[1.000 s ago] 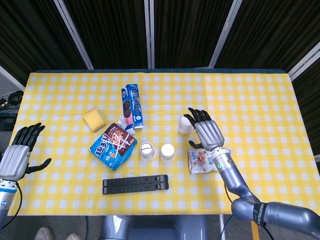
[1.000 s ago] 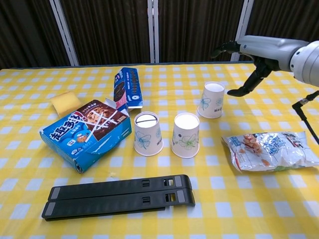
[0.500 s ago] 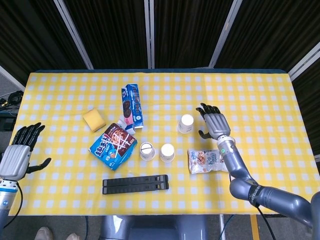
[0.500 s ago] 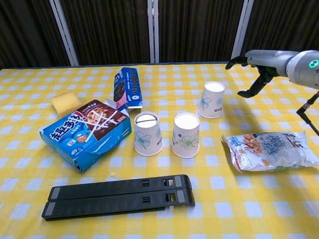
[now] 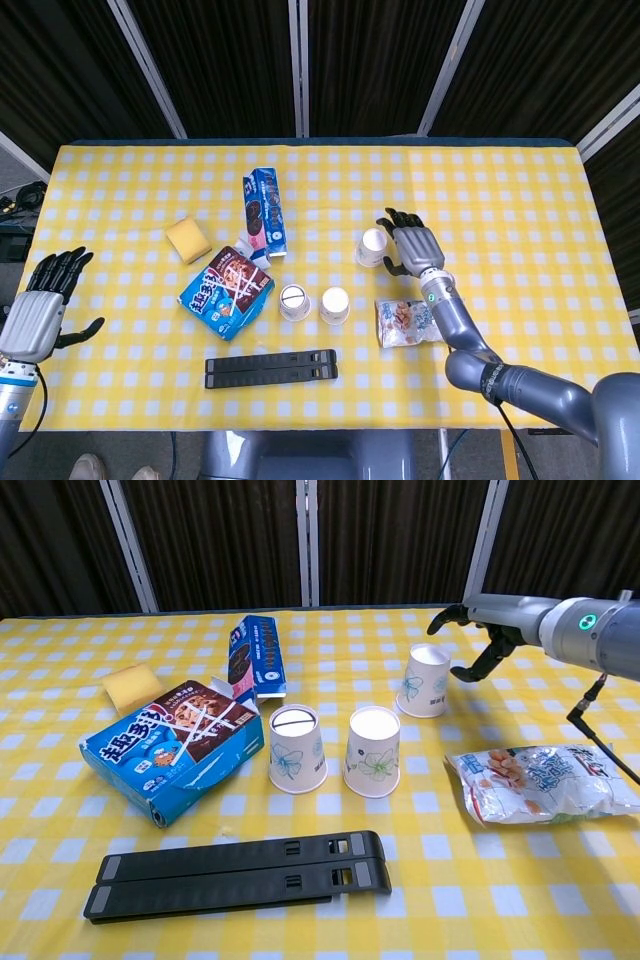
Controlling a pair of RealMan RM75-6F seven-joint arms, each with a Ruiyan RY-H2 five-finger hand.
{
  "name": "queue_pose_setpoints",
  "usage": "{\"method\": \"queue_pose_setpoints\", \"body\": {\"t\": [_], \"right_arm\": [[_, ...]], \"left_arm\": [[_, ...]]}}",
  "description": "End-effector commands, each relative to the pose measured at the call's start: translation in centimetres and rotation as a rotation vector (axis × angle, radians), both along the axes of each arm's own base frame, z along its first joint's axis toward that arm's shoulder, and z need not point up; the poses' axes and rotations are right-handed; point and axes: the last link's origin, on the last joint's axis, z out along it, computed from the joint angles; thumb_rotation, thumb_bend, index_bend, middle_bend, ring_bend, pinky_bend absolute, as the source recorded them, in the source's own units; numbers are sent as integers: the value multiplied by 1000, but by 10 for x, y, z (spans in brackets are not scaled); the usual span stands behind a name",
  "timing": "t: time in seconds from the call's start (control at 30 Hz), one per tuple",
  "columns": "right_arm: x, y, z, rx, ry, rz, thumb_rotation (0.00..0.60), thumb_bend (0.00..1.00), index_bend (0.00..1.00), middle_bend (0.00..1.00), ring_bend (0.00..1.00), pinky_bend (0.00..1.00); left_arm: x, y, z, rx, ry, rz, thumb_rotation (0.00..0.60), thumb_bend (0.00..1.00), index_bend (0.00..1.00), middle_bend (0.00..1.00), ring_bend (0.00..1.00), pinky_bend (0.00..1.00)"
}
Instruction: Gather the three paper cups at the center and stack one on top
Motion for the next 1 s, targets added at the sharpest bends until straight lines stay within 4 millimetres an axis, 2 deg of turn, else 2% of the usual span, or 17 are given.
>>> {"method": "queue_pose_setpoints", "body": {"t": [0.03,0.27,0.6,0.7,0.83,1.0], "right_arm": [[1,-2,-2,8,2,6,600,372,146,0,0,0],[1,-4,-9,31,15,4,600,372,132,0,0,0],[3,-6,-15,28,12,7,600,369,314,10,0,0],[4,-7,-16,20,11,9,600,368,335,23,0,0],[7,-6,-13,9,1,20,600,368,339,30,0,0],[17,0,-1,-23,-10,62,600,368,340,32,0,0]], "left_arm": [[0,0,0,-2,1,2,600,249,0,0,0,0],[-1,1,0,-7,1,7,600,249,0,0,0,0],[-1,2,-2,-15,-2,7,600,249,0,0,0,0],[-1,2,-1,-14,-4,7,600,249,0,0,0,0],[-2,2,-1,-16,-5,10,600,249,0,0,0,0],[-3,3,-1,-11,-5,14,600,249,0,0,0,0]]}}
